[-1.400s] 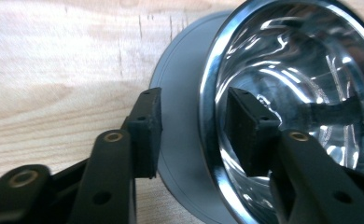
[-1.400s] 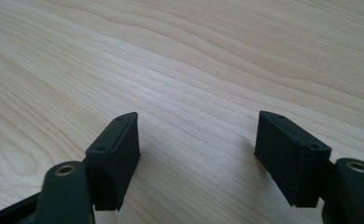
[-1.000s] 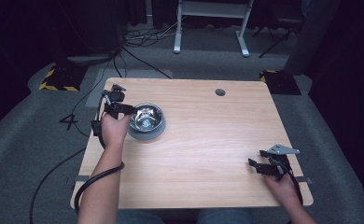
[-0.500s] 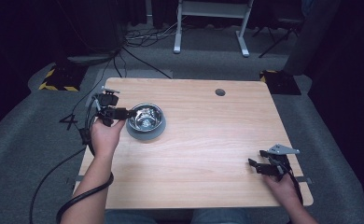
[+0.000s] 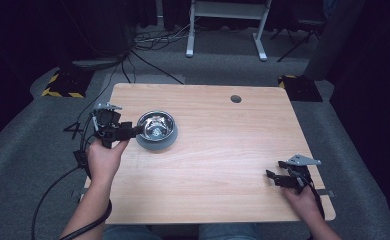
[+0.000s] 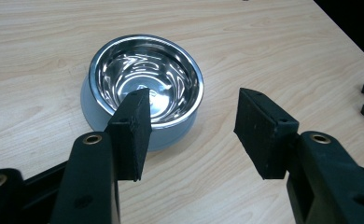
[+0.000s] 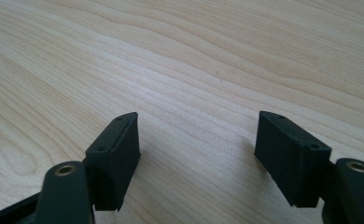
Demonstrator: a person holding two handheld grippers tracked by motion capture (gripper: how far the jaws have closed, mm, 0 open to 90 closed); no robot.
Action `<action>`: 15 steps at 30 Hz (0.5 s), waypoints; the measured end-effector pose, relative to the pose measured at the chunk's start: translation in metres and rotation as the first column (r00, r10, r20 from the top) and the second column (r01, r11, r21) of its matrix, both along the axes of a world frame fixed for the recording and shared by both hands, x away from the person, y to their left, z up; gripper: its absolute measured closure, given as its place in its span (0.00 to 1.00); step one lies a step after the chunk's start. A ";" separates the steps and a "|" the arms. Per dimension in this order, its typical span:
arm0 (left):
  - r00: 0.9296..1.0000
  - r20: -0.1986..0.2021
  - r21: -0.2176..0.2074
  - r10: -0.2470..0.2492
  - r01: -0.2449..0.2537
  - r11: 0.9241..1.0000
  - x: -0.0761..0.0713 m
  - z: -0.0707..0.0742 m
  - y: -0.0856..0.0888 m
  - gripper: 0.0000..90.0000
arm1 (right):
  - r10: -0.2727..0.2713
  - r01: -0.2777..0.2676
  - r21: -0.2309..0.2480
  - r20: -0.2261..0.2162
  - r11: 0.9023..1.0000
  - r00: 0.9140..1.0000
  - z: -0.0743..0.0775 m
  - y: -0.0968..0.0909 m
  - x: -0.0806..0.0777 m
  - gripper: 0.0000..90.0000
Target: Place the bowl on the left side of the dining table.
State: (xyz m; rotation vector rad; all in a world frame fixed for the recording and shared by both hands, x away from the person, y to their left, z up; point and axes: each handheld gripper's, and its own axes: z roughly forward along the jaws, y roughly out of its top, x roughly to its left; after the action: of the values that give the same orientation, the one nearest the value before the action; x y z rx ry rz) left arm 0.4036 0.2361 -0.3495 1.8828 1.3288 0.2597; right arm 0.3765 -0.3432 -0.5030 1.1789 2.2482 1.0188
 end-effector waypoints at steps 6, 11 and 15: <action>0.997 0.031 0.001 -0.067 0.067 0.998 -0.018 0.004 0.004 0.51 | 0.000 0.000 0.000 0.000 1.000 1.000 0.000 0.000 0.000 0.34; 0.993 0.052 -0.004 -0.102 0.102 0.995 -0.035 0.001 0.010 0.50 | 0.000 0.000 0.000 0.000 1.000 1.000 0.000 0.000 0.000 0.34; 0.991 0.054 -0.094 -0.119 0.123 0.988 -0.048 -0.006 0.014 0.50 | 0.000 0.000 0.000 0.000 1.000 1.000 0.000 0.000 0.000 0.34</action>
State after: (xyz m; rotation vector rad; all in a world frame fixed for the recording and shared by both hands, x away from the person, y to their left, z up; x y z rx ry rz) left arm 0.3552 0.2496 -0.3552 1.8552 1.1691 0.1737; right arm 0.3765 -0.3432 -0.5030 1.1793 2.2480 1.0190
